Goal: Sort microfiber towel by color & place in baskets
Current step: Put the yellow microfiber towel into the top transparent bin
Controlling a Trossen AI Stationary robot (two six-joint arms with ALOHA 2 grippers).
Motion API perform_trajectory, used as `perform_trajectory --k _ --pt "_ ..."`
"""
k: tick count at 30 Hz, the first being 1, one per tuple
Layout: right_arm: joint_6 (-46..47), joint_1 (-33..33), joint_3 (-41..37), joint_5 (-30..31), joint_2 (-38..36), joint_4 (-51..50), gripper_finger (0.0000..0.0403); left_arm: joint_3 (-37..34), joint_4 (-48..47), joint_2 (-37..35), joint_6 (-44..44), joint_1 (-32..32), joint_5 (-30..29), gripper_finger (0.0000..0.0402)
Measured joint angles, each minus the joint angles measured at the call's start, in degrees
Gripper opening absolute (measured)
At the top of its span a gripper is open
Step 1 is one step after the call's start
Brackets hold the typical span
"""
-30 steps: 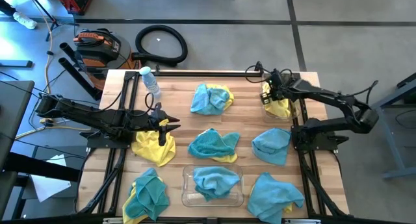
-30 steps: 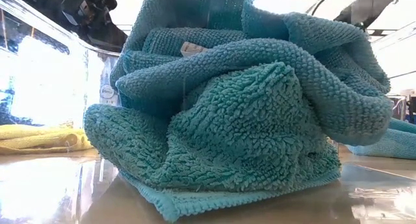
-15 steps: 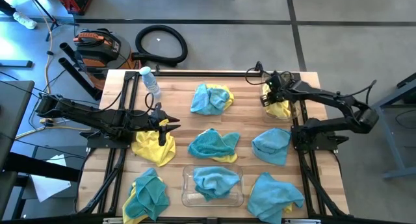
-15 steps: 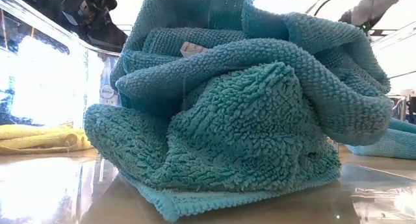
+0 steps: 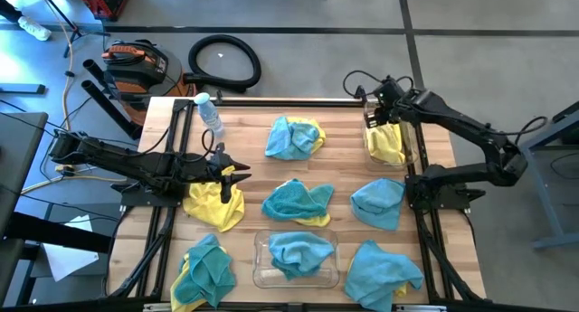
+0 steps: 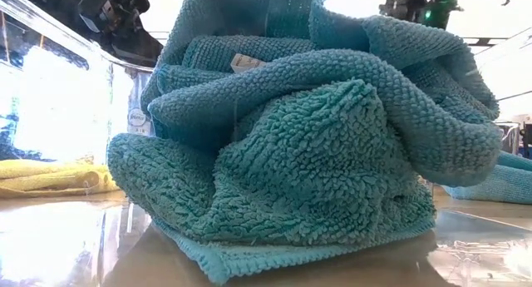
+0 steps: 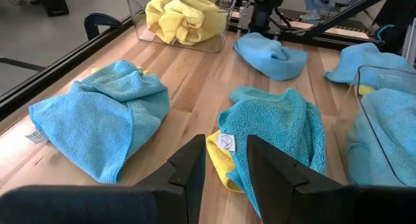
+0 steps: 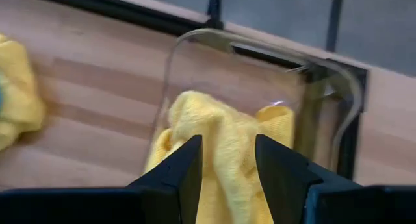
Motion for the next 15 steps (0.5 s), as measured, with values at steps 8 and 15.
perform_trajectory --k 8,15 --pt "1.4 -0.5 -12.8 -3.2 0.0 8.9 0.0137 0.0 0.0 0.0 0.0 0.0 0.0 0.0099" --pt "0.3 -2.6 -25.5 -4.1 0.0 21.3 0.0137 0.0 0.0 0.0 0.0 0.0 0.0 0.0099"
